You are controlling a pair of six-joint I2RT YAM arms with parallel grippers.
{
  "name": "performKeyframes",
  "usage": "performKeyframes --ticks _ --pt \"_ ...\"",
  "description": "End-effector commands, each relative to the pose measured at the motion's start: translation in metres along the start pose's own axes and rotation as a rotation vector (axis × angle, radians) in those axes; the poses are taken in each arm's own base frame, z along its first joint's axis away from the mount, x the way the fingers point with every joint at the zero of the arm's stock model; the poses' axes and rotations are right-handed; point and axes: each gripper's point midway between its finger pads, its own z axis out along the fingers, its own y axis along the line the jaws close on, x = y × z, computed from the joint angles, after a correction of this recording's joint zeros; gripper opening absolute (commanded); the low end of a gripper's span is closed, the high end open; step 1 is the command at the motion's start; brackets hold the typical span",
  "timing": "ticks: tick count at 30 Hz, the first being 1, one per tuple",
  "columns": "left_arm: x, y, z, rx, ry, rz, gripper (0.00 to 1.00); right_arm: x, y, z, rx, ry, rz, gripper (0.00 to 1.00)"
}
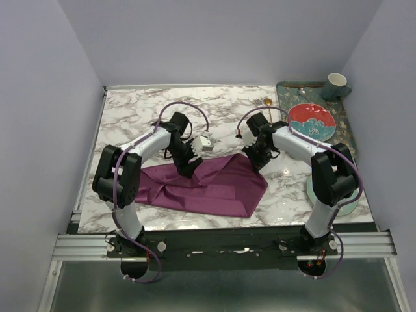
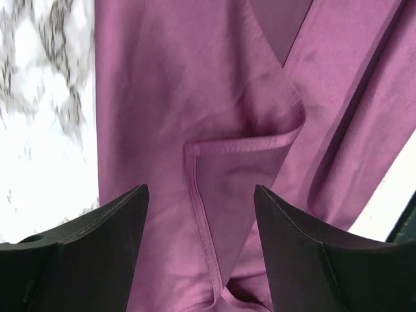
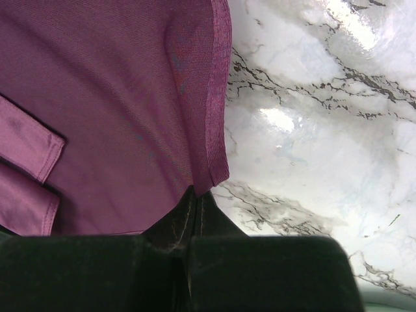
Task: Fold the napkin into a case and place the utensils inside
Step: Pick up the crumpled napkin from the center of the board.
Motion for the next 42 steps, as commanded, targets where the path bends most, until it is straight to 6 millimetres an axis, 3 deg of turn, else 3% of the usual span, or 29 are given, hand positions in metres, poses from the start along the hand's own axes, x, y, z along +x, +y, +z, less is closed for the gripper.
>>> performKeyframes --ticks 1,6,18,28,32,37,42 --pt "0.01 -0.006 -0.007 0.068 -0.023 -0.156 0.77 -0.001 0.003 -0.003 -0.02 -0.016 -0.02 0.03" --pt "0.023 -0.008 -0.002 0.121 -0.024 -0.268 0.77 -0.001 0.002 -0.001 -0.019 -0.013 -0.018 0.03" --pt "0.011 -0.012 0.01 0.215 -0.067 -0.369 0.7 -0.003 0.001 0.002 -0.019 -0.01 -0.016 0.03" --pt "-0.006 -0.03 0.011 0.274 -0.103 -0.335 0.48 -0.004 0.001 0.001 -0.015 -0.011 -0.015 0.03" --pt "-0.014 -0.038 0.007 0.289 -0.129 -0.314 0.43 -0.004 0.001 0.001 -0.018 -0.01 -0.015 0.03" --pt "-0.021 -0.04 0.005 0.296 -0.146 -0.301 0.44 -0.005 0.002 0.0 -0.025 -0.014 -0.014 0.03" --pt "-0.023 -0.046 0.007 0.311 -0.147 -0.272 0.54 -0.004 0.002 0.0 -0.026 -0.01 -0.016 0.03"
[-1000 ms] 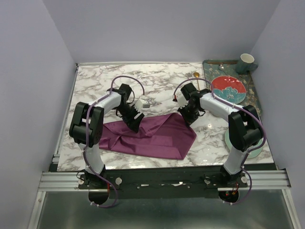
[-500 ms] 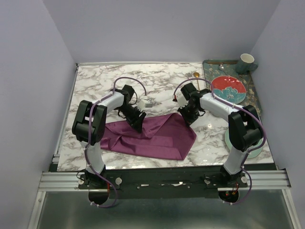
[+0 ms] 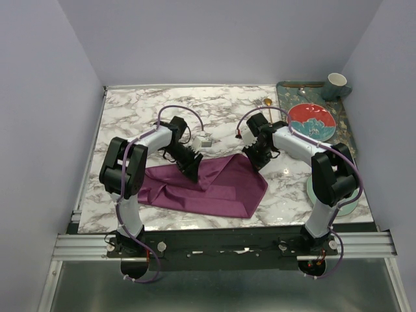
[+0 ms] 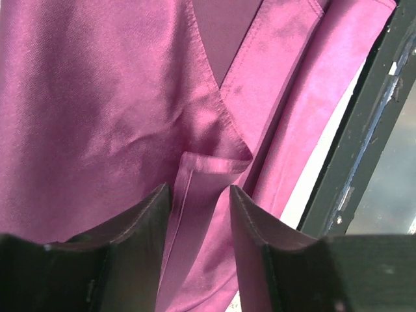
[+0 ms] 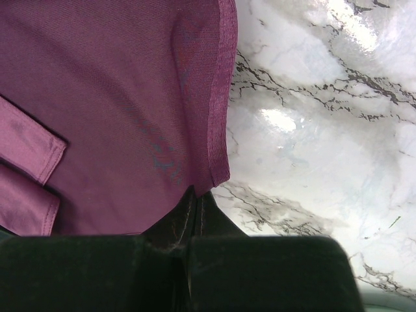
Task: Fold the napkin into a case and place the utensils inside
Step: Pick up the crumpled napkin from the center of the board.
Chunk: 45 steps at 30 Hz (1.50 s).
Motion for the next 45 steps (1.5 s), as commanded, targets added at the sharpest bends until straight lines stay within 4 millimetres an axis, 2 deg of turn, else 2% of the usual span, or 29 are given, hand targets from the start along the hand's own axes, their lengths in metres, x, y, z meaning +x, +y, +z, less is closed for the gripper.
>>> performKeyframes --ticks 1,6,13,16,24,27,28,30,31,33,36,37,38,40,41,43,44,45 --pt "-0.014 -0.019 -0.003 0.052 -0.048 0.063 0.58 -0.005 0.002 -0.001 -0.02 -0.012 -0.008 0.03" --pt "-0.013 -0.03 0.003 0.08 -0.036 0.085 0.62 -0.004 0.001 -0.001 -0.013 -0.012 -0.012 0.03" --pt "-0.008 -0.035 0.002 0.073 -0.026 0.119 0.53 -0.005 0.001 -0.002 -0.013 -0.012 -0.013 0.03" --pt "-0.003 -0.036 0.001 0.061 -0.016 0.137 0.5 -0.005 0.001 -0.002 -0.014 -0.009 -0.011 0.03" --pt "0.021 -0.031 -0.004 -0.006 0.046 0.2 0.48 -0.004 0.0 -0.001 -0.013 -0.007 -0.017 0.03" --pt "0.023 -0.031 -0.004 -0.012 0.051 0.208 0.37 -0.005 0.002 -0.001 -0.019 -0.007 -0.018 0.03" --pt "0.023 -0.031 -0.005 -0.013 0.05 0.213 0.25 -0.005 0.001 -0.001 -0.022 -0.008 -0.017 0.03" --pt "0.019 -0.031 -0.009 -0.028 0.04 0.227 0.11 -0.006 0.002 -0.001 -0.023 -0.009 -0.02 0.03" --pt "0.017 -0.031 -0.011 -0.039 0.036 0.231 0.0 -0.007 0.002 -0.002 -0.024 -0.011 -0.019 0.03" --pt "0.006 -0.03 -0.023 -0.082 -0.006 0.217 0.0 -0.01 0.003 -0.006 -0.022 -0.029 -0.023 0.03" --pt "-0.017 -0.012 -0.06 -0.199 -0.135 0.122 0.0 -0.022 0.007 -0.019 -0.027 -0.073 -0.026 0.02" --pt "-0.02 0.006 -0.083 -0.266 -0.198 0.059 0.0 -0.025 0.011 -0.023 -0.03 -0.085 -0.036 0.02" --pt "-0.035 0.016 -0.106 -0.347 -0.277 0.057 0.0 -0.027 0.017 -0.024 -0.032 -0.094 -0.055 0.02" --pt "-0.039 0.038 -0.143 -0.497 -0.358 -0.042 0.0 -0.029 0.027 -0.029 -0.029 -0.109 -0.085 0.02" --pt "-0.045 0.049 -0.173 -0.588 -0.436 -0.054 0.0 -0.029 0.041 -0.027 -0.037 -0.107 -0.123 0.02" --pt "-0.041 0.065 -0.204 -0.707 -0.496 -0.142 0.0 -0.033 0.055 -0.029 -0.035 -0.133 -0.165 0.02" --pt "-0.036 0.075 -0.226 -0.77 -0.536 -0.178 0.0 -0.032 0.071 -0.026 -0.032 -0.129 -0.218 0.03" --pt "-0.032 0.079 -0.233 -0.795 -0.546 -0.209 0.0 -0.032 0.08 -0.025 -0.032 -0.131 -0.251 0.04"
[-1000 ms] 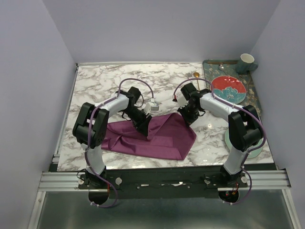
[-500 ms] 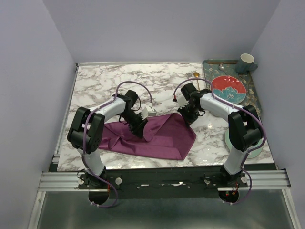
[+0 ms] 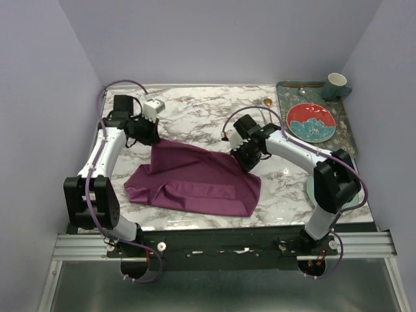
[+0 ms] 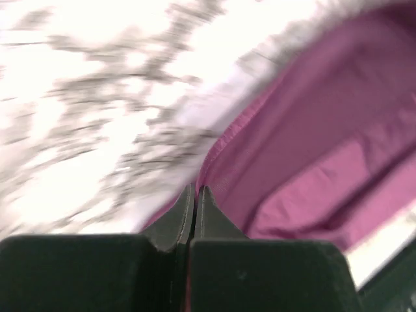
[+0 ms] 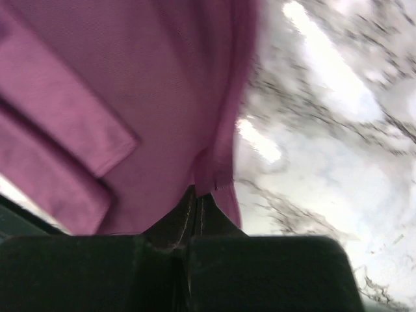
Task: Fold the napkin into a case and place the utensils inside
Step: Pick up the crumpled napkin from the center of the board.
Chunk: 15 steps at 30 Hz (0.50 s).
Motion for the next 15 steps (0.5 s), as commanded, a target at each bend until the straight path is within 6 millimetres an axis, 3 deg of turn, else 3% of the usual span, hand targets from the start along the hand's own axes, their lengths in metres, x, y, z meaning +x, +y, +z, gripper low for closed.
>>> performKeyframes --ticks 1,2,4,5,7,8,11,15 --pt "-0.03 0.067 -0.046 -0.335 -0.143 -0.152 0.0 -0.018 0.055 -0.007 -0.017 -0.065 -0.179 0.05" --pt "-0.024 0.072 -0.047 -0.356 -0.127 -0.167 0.0 -0.017 0.079 -0.004 -0.051 -0.058 -0.238 0.08" --pt "-0.013 0.08 -0.048 -0.384 -0.106 -0.192 0.0 -0.014 0.105 -0.004 -0.121 -0.051 -0.29 0.12" --pt "-0.005 0.082 -0.045 -0.387 -0.095 -0.211 0.0 -0.012 0.126 -0.008 -0.192 -0.052 -0.318 0.25" --pt "0.001 0.082 -0.044 -0.379 -0.085 -0.222 0.0 -0.011 0.141 -0.019 -0.271 -0.057 -0.315 0.4" --pt "0.003 0.08 -0.042 -0.365 -0.081 -0.225 0.0 -0.012 0.143 -0.024 -0.292 -0.069 -0.31 0.57" --pt "0.005 0.071 -0.038 -0.316 -0.083 -0.202 0.0 -0.018 0.136 -0.045 -0.336 -0.141 -0.286 0.8" --pt "0.008 0.067 -0.035 -0.289 -0.078 -0.186 0.0 -0.023 0.101 -0.048 -0.323 -0.156 -0.18 0.8"
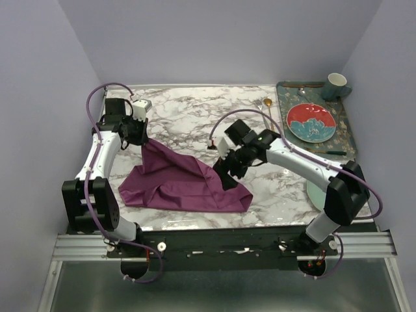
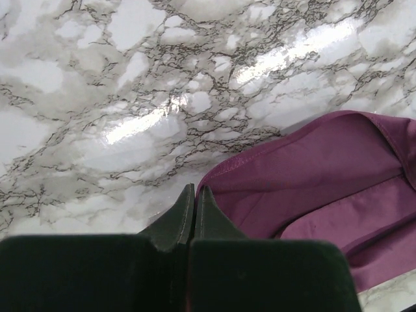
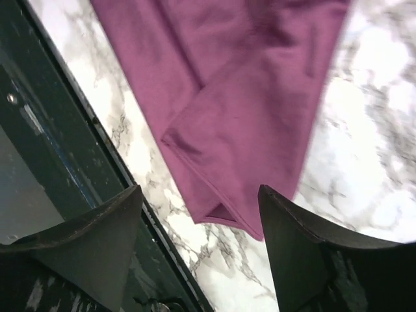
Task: Fold the napkin into a case and place the utensils inside
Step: Pick up the crumpled napkin from the center of the board.
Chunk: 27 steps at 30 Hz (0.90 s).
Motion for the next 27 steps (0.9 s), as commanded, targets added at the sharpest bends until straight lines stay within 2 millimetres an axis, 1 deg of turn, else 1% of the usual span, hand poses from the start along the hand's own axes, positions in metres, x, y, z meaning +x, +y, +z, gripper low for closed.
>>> performKeyframes --ticks 1,3,4,6,7,8,9,10,11,13,14,15,17,18,20,21,22,23,24,26,27 --pt "0.003 -0.004 0.0 0.036 -0.006 0.018 0.0 0.002 -0.026 -0.018 -0.043 -0.035 0.115 0.78" --pt "0.005 -0.005 0.0 0.042 -0.005 0.016 0.0 0.005 -0.031 -0.017 -0.071 -0.021 0.142 0.73" --pt "0.005 -0.008 0.001 0.054 -0.007 0.018 0.0 0.007 -0.029 -0.015 -0.086 -0.01 0.15 0.71" --pt "0.008 -0.009 0.0 0.058 -0.003 0.017 0.0 0.006 -0.018 -0.014 -0.142 -0.019 0.166 0.66" --pt "0.008 -0.009 0.0 0.057 -0.002 0.017 0.0 0.002 -0.016 -0.014 -0.147 -0.03 0.171 0.65" --pt "0.009 -0.01 0.0 0.059 -0.001 0.015 0.0 0.0 -0.009 -0.012 -0.142 -0.029 0.154 0.64" --pt "0.01 -0.01 0.0 0.059 0.0 0.014 0.0 0.001 -0.005 -0.01 -0.134 -0.022 0.144 0.63" --pt "0.011 -0.011 0.0 0.061 0.001 0.012 0.0 -0.001 -0.003 -0.006 -0.113 -0.029 0.12 0.63" --pt "0.013 -0.012 0.0 0.063 0.003 0.006 0.0 0.001 0.003 0.001 -0.072 -0.005 0.079 0.61" --pt "0.014 -0.011 0.0 0.061 0.004 -0.001 0.0 0.009 0.007 0.015 -0.037 0.036 0.04 0.59" --pt "0.015 -0.012 0.0 0.062 0.005 -0.002 0.0 0.013 0.003 0.02 0.005 0.059 0.034 0.57" --pt "0.016 -0.012 0.002 0.063 0.008 -0.01 0.0 0.019 0.009 0.033 0.002 0.102 0.035 0.56" --pt "0.016 -0.012 0.001 0.061 0.001 -0.011 0.0 0.02 0.008 0.041 0.032 0.133 0.047 0.56" --pt "0.017 -0.013 0.002 0.062 0.004 -0.018 0.0 0.023 0.012 0.047 0.04 0.154 0.042 0.57" --pt "0.016 -0.012 0.002 0.06 -0.002 -0.018 0.0 0.023 0.01 0.055 0.085 0.167 0.028 0.58" --pt "0.017 -0.012 0.003 0.059 -0.001 -0.023 0.0 0.022 0.015 0.059 0.092 0.17 0.023 0.58" --pt "0.016 -0.013 0.003 0.061 -0.004 -0.025 0.0 0.022 0.016 0.063 0.101 0.176 0.018 0.58" --pt "0.016 -0.013 0.003 0.06 -0.005 -0.028 0.0 0.019 0.014 0.063 0.126 0.173 0.009 0.58" --pt "0.016 -0.013 0.003 0.06 -0.006 -0.03 0.0 0.017 0.017 0.064 0.135 0.175 -0.001 0.58" --pt "0.016 -0.013 0.004 0.061 -0.009 -0.037 0.0 0.018 0.015 0.068 0.157 0.189 -0.003 0.58" --pt "0.016 -0.013 0.005 0.062 -0.012 -0.04 0.0 0.014 0.018 0.069 0.16 0.186 -0.007 0.58"
